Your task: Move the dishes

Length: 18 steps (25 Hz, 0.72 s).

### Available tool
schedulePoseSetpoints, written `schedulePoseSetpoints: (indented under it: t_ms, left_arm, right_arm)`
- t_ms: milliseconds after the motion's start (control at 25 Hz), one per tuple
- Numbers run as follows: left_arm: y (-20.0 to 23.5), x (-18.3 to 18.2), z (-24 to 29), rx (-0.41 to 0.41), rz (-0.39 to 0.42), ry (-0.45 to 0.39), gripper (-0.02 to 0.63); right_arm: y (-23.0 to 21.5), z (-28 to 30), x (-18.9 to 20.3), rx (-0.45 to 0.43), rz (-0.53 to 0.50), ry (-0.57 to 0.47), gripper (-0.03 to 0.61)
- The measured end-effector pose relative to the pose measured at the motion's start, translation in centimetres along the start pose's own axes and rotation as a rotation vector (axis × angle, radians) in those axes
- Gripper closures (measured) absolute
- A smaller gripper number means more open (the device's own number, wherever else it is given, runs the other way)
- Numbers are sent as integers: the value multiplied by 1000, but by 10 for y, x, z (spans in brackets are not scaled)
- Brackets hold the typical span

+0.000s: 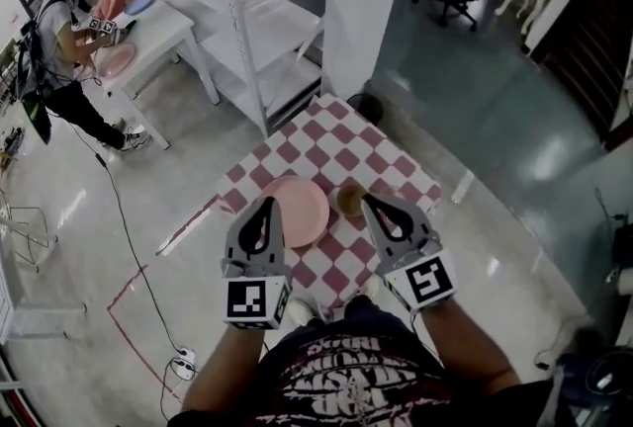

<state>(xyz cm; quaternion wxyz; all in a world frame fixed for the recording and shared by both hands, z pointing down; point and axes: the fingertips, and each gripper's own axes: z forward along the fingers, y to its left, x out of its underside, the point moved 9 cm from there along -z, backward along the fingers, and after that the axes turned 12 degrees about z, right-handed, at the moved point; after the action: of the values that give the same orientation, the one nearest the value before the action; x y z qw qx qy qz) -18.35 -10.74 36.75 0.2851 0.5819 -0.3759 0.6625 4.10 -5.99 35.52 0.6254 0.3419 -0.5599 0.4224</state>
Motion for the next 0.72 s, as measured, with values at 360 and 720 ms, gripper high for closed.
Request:
schedulePoseSetpoints:
  t_ms: [360,720]
  left_arm:
    - [-3,-2,-9,69,-22,-35,584]
    - [-36,-12,2,73,29,-50,584]
  right_arm:
    - [23,-20,-10,40,-21,3,543]
    - [8,-31,-6,-23,-20,-7,543]
